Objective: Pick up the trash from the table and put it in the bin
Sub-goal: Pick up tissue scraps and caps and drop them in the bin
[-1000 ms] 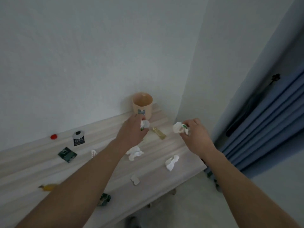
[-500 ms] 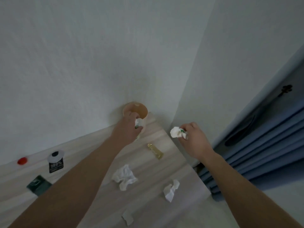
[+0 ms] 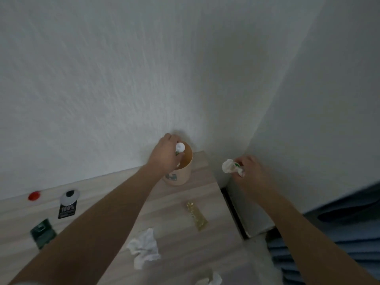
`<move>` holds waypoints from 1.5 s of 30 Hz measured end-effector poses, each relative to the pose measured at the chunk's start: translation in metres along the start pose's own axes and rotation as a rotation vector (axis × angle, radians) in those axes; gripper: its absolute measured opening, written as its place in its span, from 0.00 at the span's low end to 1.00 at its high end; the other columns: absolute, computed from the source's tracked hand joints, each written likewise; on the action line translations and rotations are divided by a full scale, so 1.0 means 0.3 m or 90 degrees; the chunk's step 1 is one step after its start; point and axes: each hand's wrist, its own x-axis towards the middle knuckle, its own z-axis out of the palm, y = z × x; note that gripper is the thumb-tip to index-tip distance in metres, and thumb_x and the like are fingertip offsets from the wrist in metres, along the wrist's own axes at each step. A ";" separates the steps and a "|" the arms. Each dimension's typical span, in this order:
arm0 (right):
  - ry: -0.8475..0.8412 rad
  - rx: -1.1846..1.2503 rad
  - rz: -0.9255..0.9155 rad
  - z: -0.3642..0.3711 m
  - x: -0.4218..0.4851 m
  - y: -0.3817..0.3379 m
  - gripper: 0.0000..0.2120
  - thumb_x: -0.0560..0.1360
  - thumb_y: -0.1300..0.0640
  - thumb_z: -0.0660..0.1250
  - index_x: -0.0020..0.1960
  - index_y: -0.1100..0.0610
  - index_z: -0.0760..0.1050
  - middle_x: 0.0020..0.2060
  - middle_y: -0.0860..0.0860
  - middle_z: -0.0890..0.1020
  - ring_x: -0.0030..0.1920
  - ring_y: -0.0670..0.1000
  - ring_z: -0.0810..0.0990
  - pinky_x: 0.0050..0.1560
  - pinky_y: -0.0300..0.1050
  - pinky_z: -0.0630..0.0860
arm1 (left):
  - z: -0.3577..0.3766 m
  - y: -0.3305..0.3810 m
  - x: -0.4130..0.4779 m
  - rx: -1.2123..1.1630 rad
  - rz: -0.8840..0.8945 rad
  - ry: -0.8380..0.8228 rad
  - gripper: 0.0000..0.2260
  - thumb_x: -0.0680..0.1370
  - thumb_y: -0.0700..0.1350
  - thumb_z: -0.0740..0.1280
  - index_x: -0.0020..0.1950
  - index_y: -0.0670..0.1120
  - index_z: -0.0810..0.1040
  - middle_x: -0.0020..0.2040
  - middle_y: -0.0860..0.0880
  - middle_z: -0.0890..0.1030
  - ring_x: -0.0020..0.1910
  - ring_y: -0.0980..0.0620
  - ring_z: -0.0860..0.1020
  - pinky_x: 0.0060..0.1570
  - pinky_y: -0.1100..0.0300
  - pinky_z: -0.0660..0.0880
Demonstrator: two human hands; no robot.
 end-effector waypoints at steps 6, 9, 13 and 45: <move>-0.023 0.010 -0.043 0.039 0.142 0.044 0.13 0.73 0.57 0.70 0.57 0.59 0.76 0.53 0.56 0.75 0.50 0.57 0.77 0.44 0.40 0.62 | 0.076 -0.030 0.075 0.035 -0.047 -0.006 0.17 0.73 0.47 0.71 0.59 0.45 0.74 0.55 0.46 0.73 0.55 0.46 0.73 0.52 0.51 0.74; -0.028 0.008 -0.063 0.069 0.199 0.038 0.13 0.71 0.57 0.71 0.54 0.59 0.76 0.50 0.56 0.75 0.48 0.59 0.78 0.45 0.44 0.68 | 0.099 -0.042 0.106 0.035 -0.057 -0.013 0.17 0.73 0.47 0.71 0.60 0.46 0.74 0.57 0.46 0.73 0.56 0.46 0.72 0.54 0.53 0.73; -0.035 0.005 -0.083 0.101 0.247 0.012 0.12 0.72 0.56 0.70 0.54 0.59 0.76 0.51 0.55 0.75 0.47 0.58 0.77 0.47 0.45 0.70 | 0.109 -0.065 0.123 0.030 -0.054 -0.028 0.19 0.72 0.50 0.71 0.61 0.47 0.74 0.57 0.48 0.73 0.57 0.48 0.71 0.55 0.53 0.73; -0.095 -0.068 -0.180 0.238 0.256 -0.387 0.12 0.73 0.55 0.68 0.52 0.62 0.74 0.47 0.56 0.74 0.43 0.55 0.75 0.43 0.43 0.67 | -0.311 -0.432 -0.283 0.183 -0.073 0.035 0.24 0.79 0.49 0.59 0.72 0.40 0.64 0.73 0.37 0.64 0.73 0.38 0.61 0.72 0.44 0.58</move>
